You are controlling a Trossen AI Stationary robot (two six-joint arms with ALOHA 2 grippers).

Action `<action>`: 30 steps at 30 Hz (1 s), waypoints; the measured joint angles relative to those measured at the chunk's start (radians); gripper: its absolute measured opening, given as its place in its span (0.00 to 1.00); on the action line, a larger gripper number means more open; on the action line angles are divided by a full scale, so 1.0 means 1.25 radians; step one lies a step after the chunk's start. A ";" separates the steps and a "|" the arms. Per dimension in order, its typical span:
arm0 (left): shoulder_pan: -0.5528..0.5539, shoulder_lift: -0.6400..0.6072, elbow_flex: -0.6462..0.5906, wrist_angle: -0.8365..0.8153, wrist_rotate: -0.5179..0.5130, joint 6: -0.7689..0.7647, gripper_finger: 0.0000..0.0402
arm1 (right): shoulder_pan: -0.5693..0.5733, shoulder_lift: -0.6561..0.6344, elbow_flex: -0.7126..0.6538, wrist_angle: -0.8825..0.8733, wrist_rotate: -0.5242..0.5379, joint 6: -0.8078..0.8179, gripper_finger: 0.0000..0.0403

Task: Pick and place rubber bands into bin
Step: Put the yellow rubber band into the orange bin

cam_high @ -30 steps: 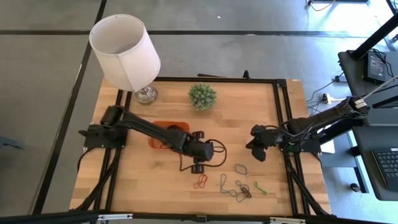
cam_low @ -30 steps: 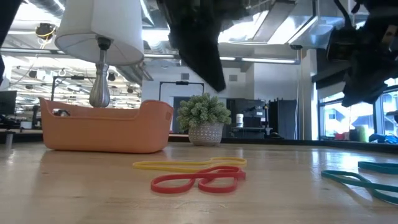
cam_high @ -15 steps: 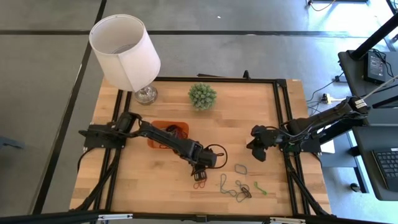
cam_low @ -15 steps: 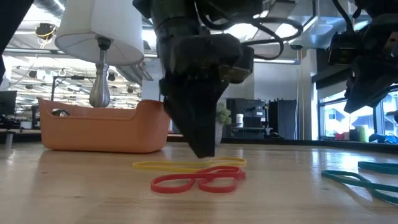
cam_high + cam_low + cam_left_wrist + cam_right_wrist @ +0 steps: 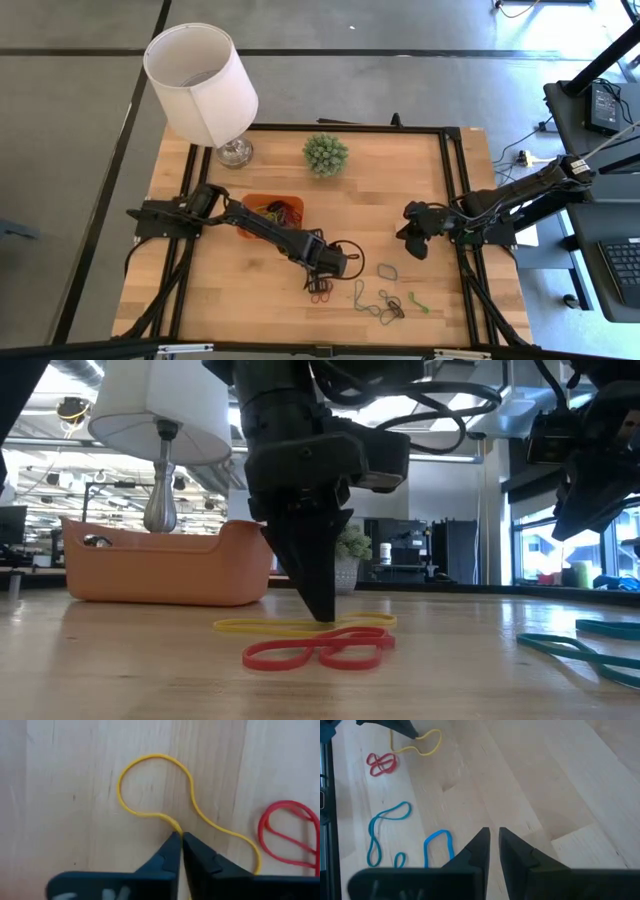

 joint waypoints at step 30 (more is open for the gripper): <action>-0.002 -0.039 0.182 -0.128 -0.073 0.020 0.08 | 0.000 0.009 0.001 0.066 0.028 0.001 0.11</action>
